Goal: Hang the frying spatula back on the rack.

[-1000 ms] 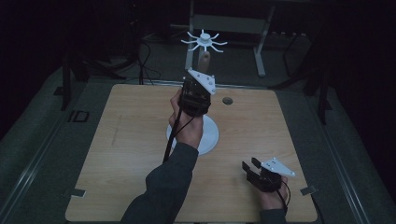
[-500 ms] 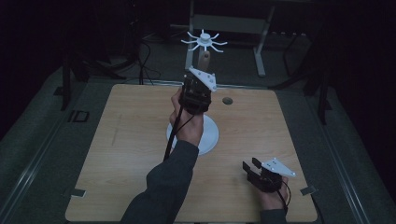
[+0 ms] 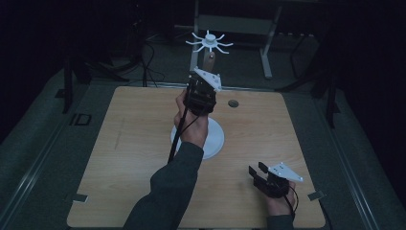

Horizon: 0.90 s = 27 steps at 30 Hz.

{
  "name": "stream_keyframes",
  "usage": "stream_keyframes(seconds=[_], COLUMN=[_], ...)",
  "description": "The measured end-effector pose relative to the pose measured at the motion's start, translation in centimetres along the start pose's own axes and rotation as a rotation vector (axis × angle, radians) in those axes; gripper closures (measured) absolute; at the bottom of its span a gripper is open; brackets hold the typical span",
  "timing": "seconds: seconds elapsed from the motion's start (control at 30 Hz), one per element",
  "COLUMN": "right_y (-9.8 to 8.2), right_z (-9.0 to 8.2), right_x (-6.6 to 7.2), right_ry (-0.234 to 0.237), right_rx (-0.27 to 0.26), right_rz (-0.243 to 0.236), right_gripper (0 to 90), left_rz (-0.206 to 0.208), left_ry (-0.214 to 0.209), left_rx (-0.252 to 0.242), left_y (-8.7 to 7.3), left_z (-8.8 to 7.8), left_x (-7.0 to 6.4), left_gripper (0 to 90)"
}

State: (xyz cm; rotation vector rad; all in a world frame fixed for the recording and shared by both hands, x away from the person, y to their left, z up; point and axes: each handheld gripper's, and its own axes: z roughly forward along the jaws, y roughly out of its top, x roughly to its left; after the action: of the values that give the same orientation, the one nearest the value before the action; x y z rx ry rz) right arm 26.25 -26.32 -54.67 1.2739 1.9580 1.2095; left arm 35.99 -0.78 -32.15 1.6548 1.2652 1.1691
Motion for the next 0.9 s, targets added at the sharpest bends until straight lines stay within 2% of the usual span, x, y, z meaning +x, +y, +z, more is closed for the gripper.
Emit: stream_keyframes(seconds=[0.47,0.9], right_y=[0.0,0.0], right_z=[0.0,0.0], right_x=[0.0,0.0], right_ry=[-0.001,0.0], right_rx=[0.003,0.005], right_rz=[-0.001,-0.002], right_gripper=[52.7,52.4], left_rz=[-0.004,-0.011], left_ry=[-0.015,-0.075], left_rx=[-0.029,-0.04], left_y=[-0.7,-1.7], left_z=[-0.1,-0.3], left_x=[0.1,0.0], left_gripper=[73.4,63.8])
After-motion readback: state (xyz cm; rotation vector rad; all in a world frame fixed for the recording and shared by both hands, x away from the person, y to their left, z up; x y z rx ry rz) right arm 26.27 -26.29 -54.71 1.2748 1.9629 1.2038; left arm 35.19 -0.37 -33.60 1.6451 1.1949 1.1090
